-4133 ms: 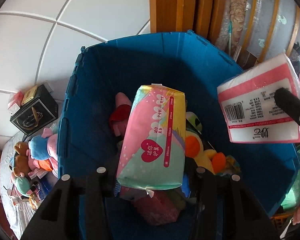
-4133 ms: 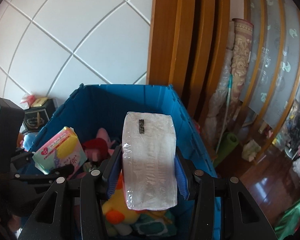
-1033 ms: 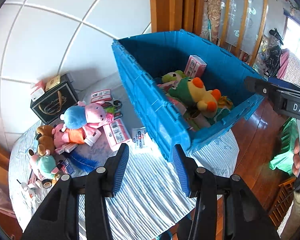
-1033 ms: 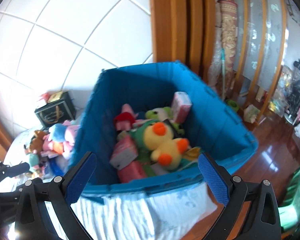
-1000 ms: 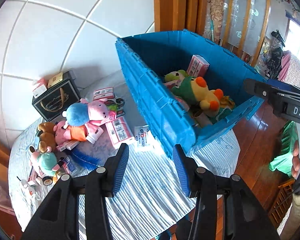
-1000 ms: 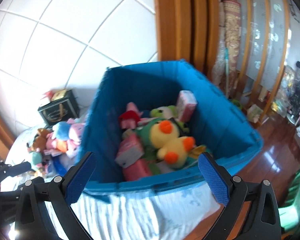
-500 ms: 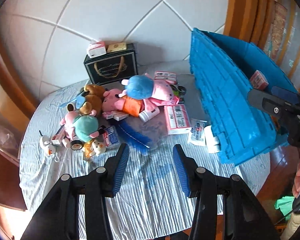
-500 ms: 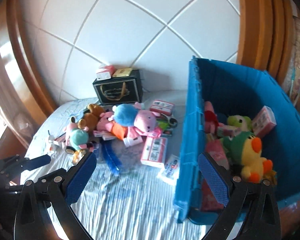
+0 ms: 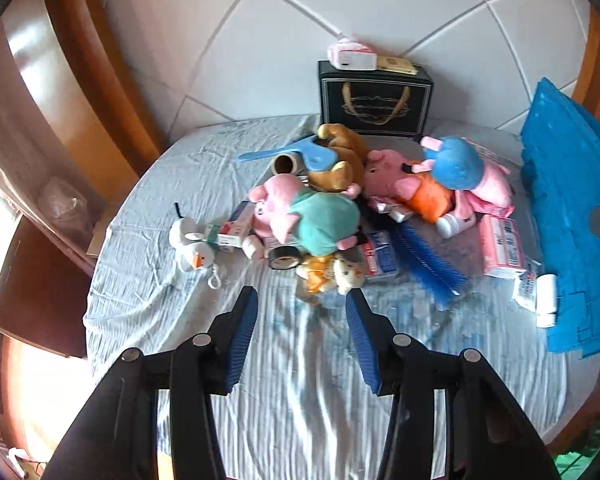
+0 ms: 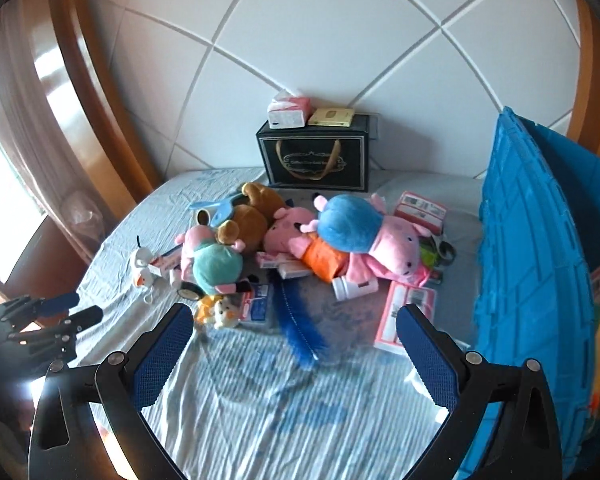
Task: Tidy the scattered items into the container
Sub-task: 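Withdraw both tools from the crate back toward the pile, then grasp the white plush goose with the left tool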
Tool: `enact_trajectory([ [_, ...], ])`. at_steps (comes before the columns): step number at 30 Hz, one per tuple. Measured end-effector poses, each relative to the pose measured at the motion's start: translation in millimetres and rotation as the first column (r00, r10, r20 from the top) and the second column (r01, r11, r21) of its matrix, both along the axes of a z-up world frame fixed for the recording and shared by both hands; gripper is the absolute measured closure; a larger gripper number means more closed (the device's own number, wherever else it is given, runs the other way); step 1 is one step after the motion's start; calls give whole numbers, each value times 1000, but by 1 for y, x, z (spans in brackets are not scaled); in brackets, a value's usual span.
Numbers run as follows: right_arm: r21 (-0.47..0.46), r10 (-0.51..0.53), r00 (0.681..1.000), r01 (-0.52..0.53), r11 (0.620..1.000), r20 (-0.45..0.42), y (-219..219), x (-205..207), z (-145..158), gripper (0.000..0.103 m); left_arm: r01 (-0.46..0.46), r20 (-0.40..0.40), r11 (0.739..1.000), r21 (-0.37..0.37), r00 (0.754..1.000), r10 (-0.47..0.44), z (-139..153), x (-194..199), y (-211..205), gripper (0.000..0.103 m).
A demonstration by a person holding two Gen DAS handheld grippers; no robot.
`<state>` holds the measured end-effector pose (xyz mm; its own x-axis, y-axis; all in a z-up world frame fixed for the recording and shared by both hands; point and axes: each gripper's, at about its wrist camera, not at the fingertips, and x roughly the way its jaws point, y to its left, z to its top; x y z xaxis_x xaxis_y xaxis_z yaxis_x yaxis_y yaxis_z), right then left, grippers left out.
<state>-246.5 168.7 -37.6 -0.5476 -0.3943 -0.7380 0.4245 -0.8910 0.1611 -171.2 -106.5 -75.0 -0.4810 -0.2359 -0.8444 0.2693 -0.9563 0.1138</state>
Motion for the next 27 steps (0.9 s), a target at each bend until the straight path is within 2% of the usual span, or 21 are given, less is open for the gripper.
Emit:
enact_trajectory([
  [4, 16, -33, 999, 32, 999, 38, -48, -8, -23, 0, -32, 32, 999, 6, 999, 32, -26, -5, -82, 58],
  [6, 31, -60, 996, 59, 998, 58, -71, -11, -35, 0, -41, 82, 999, -9, 996, 42, -45, -11, -121, 58],
  [8, 46, -90, 993, 87, 995, 81, -96, -15, -49, 0, -36, 117, 999, 9, 993, 35, -65, -15, -155, 58],
  [12, 65, -146, 982, 139, 988, 123, -133, -17, -77, 0, -31, 120, 999, 33, 992, 26, -96, -18, -205, 58],
  [16, 132, -177, 975, 159, 978, 134, -169, -18, -114, 0, -65, 112, 996, 60, 992, 58, -132, -22, -237, 58],
  [19, 145, -161, 974, 138, 980, 160, -193, -22, -144, 1, -83, 107, 993, 83, 991, 74, -159, -25, -248, 58],
  [21, 131, -138, 973, 115, 985, 185, -207, -26, -162, 12, -95, 103, 992, 80, 991, 87, -173, -28, -249, 58],
  [26, 118, -38, 977, 14, 993, 210, -246, -32, -193, 30, -136, 117, 986, 102, 985, 124, -203, -46, -250, 58],
  [27, 115, -25, 977, 1, 993, 213, -252, -34, -198, 30, -147, 117, 983, 106, 984, 134, -207, -51, -251, 58],
])
